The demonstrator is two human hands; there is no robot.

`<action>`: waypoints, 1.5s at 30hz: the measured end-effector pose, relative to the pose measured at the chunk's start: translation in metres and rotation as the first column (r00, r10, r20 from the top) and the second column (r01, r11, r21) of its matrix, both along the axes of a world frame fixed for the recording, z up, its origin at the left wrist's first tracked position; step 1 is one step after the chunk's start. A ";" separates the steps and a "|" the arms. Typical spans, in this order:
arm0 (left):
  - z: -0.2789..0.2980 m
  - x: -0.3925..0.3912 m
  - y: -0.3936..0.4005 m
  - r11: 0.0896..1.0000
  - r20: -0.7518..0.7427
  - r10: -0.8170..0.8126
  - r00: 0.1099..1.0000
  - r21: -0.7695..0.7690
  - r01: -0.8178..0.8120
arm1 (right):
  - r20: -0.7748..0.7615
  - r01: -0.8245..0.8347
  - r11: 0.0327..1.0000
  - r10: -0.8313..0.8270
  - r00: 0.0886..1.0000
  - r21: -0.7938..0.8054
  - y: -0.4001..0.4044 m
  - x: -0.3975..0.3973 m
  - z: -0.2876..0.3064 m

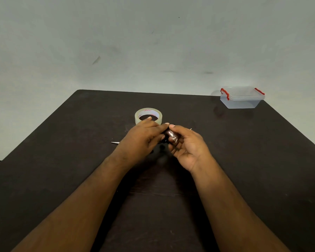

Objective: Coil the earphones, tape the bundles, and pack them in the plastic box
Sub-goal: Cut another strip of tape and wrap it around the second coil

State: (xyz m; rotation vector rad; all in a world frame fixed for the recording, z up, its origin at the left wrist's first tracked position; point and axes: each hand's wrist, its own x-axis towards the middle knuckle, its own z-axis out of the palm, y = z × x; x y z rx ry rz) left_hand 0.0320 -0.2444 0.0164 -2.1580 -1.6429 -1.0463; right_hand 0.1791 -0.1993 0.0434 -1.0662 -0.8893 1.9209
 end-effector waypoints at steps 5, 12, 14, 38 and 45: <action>0.001 0.001 -0.002 0.998 -0.017 0.036 0.999 0.055 -0.035 | -0.131 -0.075 0.996 0.068 0.989 -0.046 0.000 0.003 0.003; 0.003 0.003 -0.006 0.987 0.400 0.040 0.916 0.127 -0.099 | 0.043 -0.146 0.965 0.140 0.989 0.220 0.013 0.023 0.010; 0.005 0.007 -0.007 0.992 0.570 0.023 0.821 0.087 -0.088 | 0.182 -0.083 0.898 0.004 0.983 0.431 0.017 0.024 0.004; 0.001 0.025 -0.008 0.989 0.863 -0.047 0.504 -0.030 0.143 | 0.012 -0.009 0.770 0.002 1.000 0.638 0.010 0.011 -0.010; 0.004 0.025 -0.009 0.996 0.893 -0.005 0.449 -0.034 0.079 | 0.119 -0.129 0.700 0.063 0.991 0.702 0.014 0.012 -0.012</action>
